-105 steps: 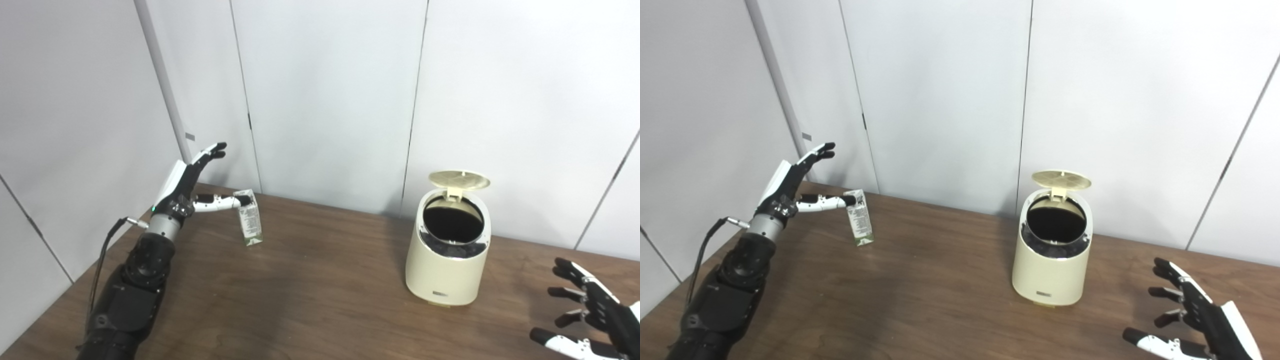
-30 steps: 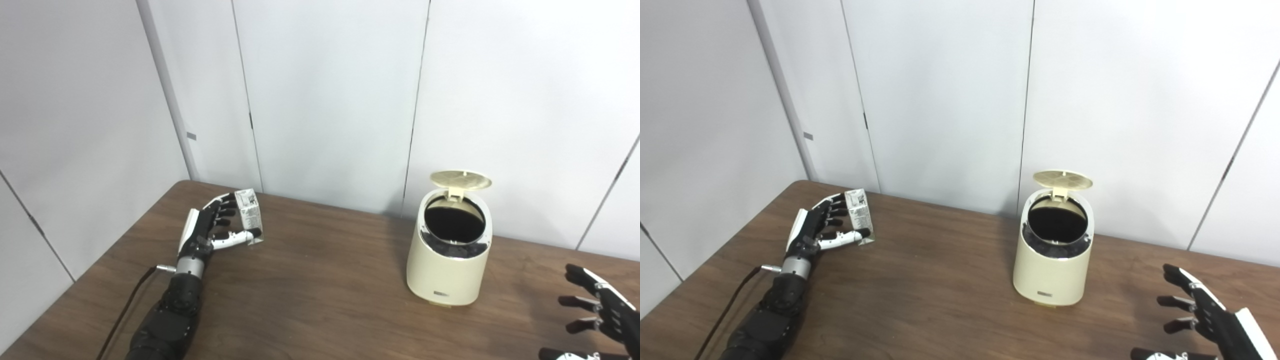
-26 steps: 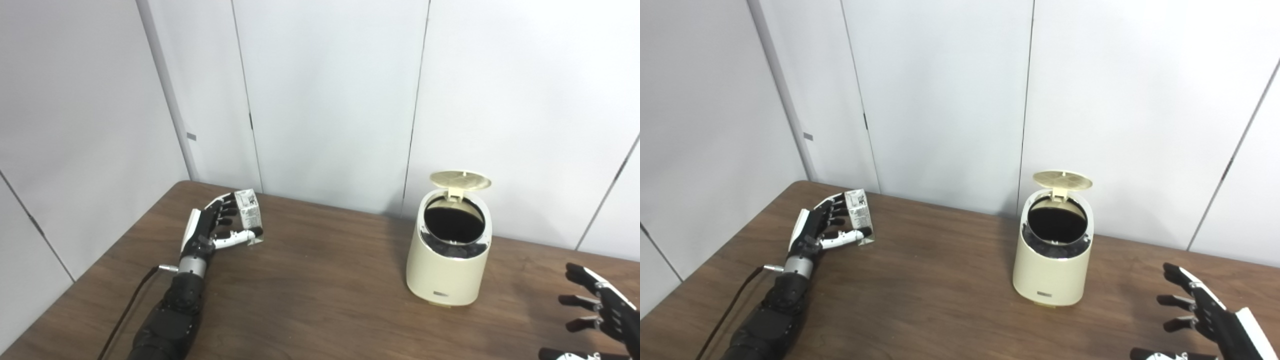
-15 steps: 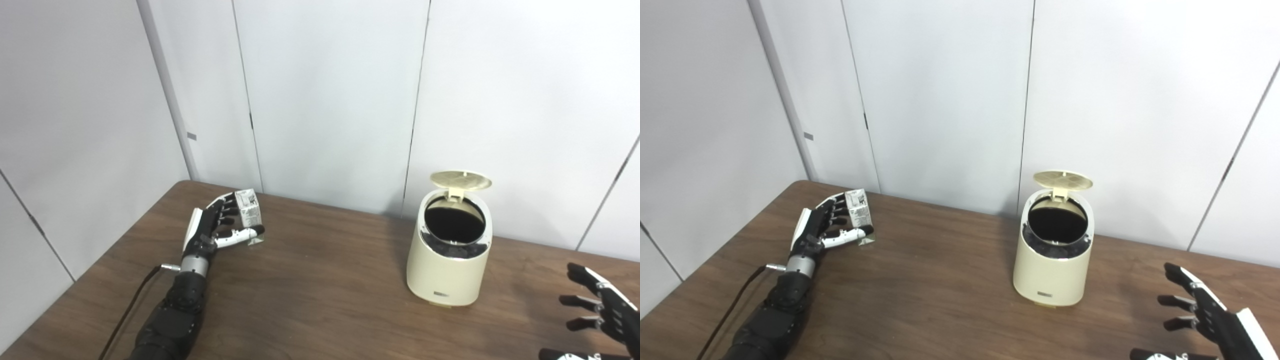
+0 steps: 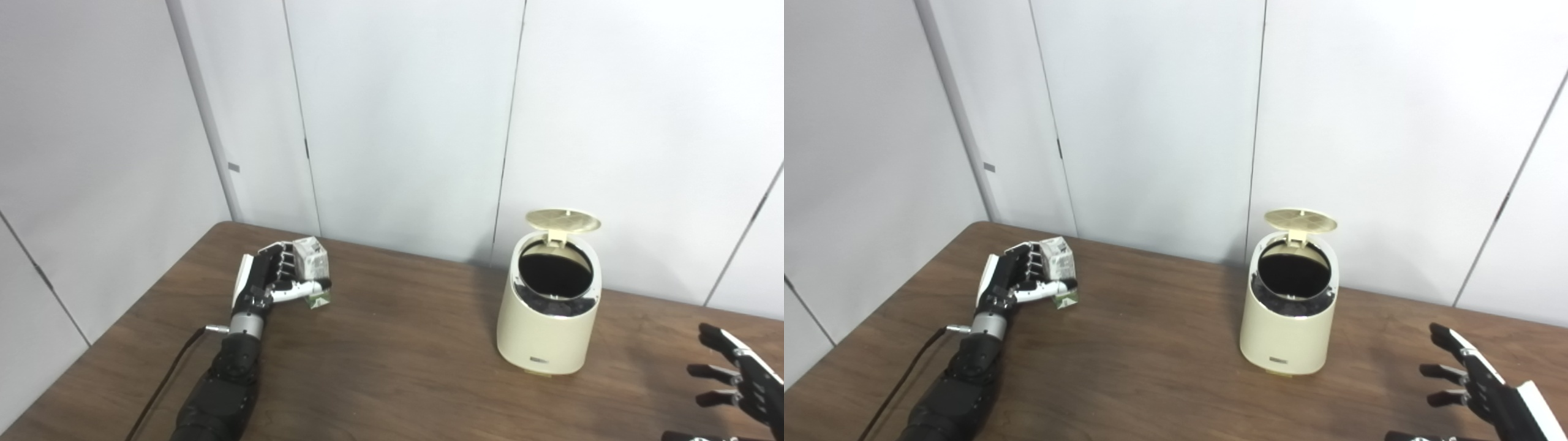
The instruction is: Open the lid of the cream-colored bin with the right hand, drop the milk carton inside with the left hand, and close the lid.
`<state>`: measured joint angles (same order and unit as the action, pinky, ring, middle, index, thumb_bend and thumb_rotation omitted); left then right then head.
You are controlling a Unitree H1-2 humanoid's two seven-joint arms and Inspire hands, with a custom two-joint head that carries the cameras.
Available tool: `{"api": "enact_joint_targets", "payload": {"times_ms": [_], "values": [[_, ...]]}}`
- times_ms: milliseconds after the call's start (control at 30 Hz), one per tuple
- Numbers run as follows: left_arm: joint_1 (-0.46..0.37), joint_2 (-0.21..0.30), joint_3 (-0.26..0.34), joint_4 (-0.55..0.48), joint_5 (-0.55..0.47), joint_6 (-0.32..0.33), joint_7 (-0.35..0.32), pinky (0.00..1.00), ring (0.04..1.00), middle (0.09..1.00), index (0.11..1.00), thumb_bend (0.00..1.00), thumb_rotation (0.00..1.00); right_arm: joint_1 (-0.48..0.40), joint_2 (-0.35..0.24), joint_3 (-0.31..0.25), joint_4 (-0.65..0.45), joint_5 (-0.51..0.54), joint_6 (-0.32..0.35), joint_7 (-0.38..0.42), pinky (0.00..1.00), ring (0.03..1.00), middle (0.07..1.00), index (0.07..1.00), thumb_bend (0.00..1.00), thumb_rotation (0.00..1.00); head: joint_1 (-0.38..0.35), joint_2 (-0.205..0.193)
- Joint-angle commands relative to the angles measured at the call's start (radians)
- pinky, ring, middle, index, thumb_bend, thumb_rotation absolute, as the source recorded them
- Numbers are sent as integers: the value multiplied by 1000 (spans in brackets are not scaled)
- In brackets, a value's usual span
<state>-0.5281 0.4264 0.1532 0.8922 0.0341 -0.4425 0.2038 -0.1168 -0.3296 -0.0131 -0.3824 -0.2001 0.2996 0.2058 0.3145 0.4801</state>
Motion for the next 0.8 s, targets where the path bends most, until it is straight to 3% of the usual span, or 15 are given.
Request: {"api": "enact_joint_targets", "payload": {"times_ms": [0, 400, 767], "values": [[-14, 14, 2, -24, 8, -27, 42, 445, 469, 461, 519, 524, 0, -16, -23, -2, -46, -7, -10, 3, 614, 775, 923, 925, 693, 32, 1, 3], [-9, 6, -19, -28, 24, -27, 103, 418, 459, 511, 474, 502, 0, -4, -18, 2, -70, -20, 13, 3, 646, 788, 918, 925, 672, 9, 2, 14], [21, -11, -17, -157, -3, -27, 42, 436, 481, 506, 458, 503, 0, -18, -3, 20, -58, -37, 10, -2, 663, 800, 920, 930, 661, 0, -18, 6]]}}
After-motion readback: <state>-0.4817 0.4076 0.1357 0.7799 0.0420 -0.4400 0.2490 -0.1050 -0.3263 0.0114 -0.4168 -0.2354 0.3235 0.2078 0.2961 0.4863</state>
